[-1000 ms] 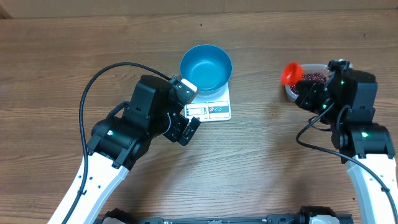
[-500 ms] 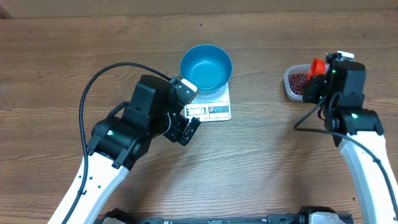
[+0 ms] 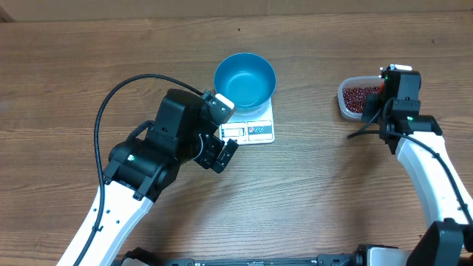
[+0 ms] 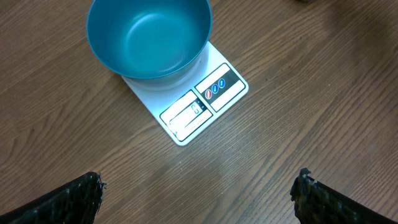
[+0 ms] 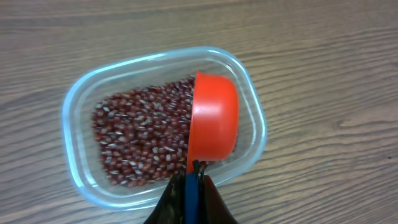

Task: Scoop item into bowl and weigh 150g on scale
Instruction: 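Move the red scoop with the right gripper over the bean container, then dip the red scoop into the red beans and scoop with the right gripper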

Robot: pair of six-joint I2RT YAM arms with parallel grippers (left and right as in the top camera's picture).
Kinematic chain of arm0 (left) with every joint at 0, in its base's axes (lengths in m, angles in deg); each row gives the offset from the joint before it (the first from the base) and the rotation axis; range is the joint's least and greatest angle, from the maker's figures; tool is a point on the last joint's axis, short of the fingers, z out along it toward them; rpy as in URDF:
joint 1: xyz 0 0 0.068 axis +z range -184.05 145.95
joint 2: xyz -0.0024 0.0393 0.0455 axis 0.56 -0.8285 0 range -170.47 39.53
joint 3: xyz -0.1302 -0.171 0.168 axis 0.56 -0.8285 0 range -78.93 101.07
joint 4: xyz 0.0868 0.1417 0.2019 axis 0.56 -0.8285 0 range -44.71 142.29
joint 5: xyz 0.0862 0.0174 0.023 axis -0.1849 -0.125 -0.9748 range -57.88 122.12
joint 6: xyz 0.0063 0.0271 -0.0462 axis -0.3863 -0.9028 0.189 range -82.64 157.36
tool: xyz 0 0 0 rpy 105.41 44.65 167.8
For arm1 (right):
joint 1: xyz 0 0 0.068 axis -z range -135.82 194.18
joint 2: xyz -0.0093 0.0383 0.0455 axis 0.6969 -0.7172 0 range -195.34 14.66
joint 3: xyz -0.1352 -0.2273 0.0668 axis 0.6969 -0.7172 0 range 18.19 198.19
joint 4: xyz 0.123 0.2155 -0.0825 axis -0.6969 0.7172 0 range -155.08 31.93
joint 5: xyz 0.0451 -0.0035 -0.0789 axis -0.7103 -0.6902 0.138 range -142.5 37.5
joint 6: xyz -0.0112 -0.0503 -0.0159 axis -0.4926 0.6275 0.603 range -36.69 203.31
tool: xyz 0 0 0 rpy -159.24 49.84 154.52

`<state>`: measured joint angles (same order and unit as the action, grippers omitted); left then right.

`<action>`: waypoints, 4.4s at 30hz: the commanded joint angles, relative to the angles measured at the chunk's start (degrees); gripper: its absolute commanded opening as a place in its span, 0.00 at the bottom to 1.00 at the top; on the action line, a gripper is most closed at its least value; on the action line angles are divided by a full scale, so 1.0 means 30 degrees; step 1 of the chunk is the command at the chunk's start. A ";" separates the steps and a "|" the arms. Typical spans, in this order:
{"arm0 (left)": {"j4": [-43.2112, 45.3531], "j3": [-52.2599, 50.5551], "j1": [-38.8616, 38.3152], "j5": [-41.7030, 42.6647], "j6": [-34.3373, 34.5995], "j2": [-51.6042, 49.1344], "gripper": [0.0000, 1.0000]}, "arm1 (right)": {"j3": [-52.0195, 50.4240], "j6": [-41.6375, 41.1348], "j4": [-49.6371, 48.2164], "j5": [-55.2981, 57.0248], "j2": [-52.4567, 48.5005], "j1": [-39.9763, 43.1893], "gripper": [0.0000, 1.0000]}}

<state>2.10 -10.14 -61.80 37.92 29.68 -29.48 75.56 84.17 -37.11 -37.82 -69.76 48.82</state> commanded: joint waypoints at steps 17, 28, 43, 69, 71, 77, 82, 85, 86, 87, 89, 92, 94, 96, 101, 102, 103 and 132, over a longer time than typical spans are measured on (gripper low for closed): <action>0.0015 -0.0058 0.0066 0.0000 -0.0364 0.0007 1.00 | 0.0576 0.4036 0.0102 -0.5442 -0.0539 0.3621 0.04; 0.0015 -0.0058 0.0066 0.0000 -0.0364 0.0007 0.99 | 0.0576 0.4889 0.0342 -0.7074 -0.1996 0.3621 0.04; 0.0015 -0.0058 0.0066 0.0000 -0.0364 0.0007 1.00 | 0.0568 0.4430 0.0874 -1.1081 -0.2091 0.3621 0.04; 0.0015 -0.0058 0.0066 0.0000 -0.0364 0.0007 0.99 | 0.0510 0.1698 0.0874 -1.5803 -0.3053 0.6288 0.04; 0.0015 -0.0058 0.0066 0.0000 -0.0364 0.0007 1.00 | 0.0503 0.1705 0.0860 -1.6648 -0.3155 0.6630 0.04; 0.0015 -0.0058 0.0066 0.0000 -0.0364 0.0007 1.00 | 0.0503 0.1705 0.0692 -1.8251 -0.3978 0.6870 0.04; 0.0015 -0.0058 0.0066 0.0000 -0.0364 0.0007 0.99 | 0.0510 0.1654 0.0189 -1.9657 -0.4962 0.6870 0.04; 0.0015 -0.0058 0.0066 0.0000 -0.0364 0.0007 1.00 | 0.0510 0.1625 0.0051 -2.0174 -0.5122 0.6870 0.04; 0.0015 -0.0058 0.0066 0.0000 -0.0364 0.0007 1.00 | 0.0510 0.1632 0.0022 -2.0305 -0.5122 0.6878 0.04; 0.0015 -0.0058 0.0066 0.0000 -0.0364 0.0007 1.00 | 0.0510 0.1632 -0.0007 -2.0385 -0.5122 0.6870 0.04; 0.0015 -0.0058 0.0066 0.0000 -0.0364 0.0007 1.00 | 0.0510 0.1625 -0.0015 -2.0473 -0.5122 0.6870 0.04; 0.0015 -0.0058 0.0066 0.0000 -0.0364 0.0007 1.00 | 0.0510 0.1617 -0.0146 -2.0895 -0.5122 0.6878 0.04; 0.0015 -0.0058 0.0066 0.0000 -0.0364 0.0007 1.00 | 0.0510 0.1559 -0.0299 -2.1485 -0.5122 0.6914 0.04; 0.0015 -0.0058 0.0066 0.0000 -0.0364 0.0007 1.00 | 0.0510 0.1486 -0.0299 -2.1653 -0.5122 0.7031 0.04; 0.0015 -0.0058 0.0066 0.0000 -0.0364 0.0007 0.99 | 0.0510 0.1202 -0.0291 -2.2250 -0.5122 0.7745 0.04; 0.0015 -0.0058 0.0066 0.0000 -0.0364 0.0007 0.99 | 0.0510 0.1202 -0.0270 -2.2374 -0.5122 0.7890 0.04; 0.0015 -0.0058 0.0066 0.0000 -0.0364 0.0007 0.99 | 0.0503 0.1202 -0.0211 -2.2440 -0.5129 0.8072 0.04; 0.0015 -0.0058 0.0066 0.0000 -0.0364 0.0007 1.00 | 0.0510 0.1122 0.1013 -2.9303 -0.5872 1.0870 0.04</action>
<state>2.10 -10.14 -61.80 37.92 29.68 -29.48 75.95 87.58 -34.16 -120.35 -87.20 81.06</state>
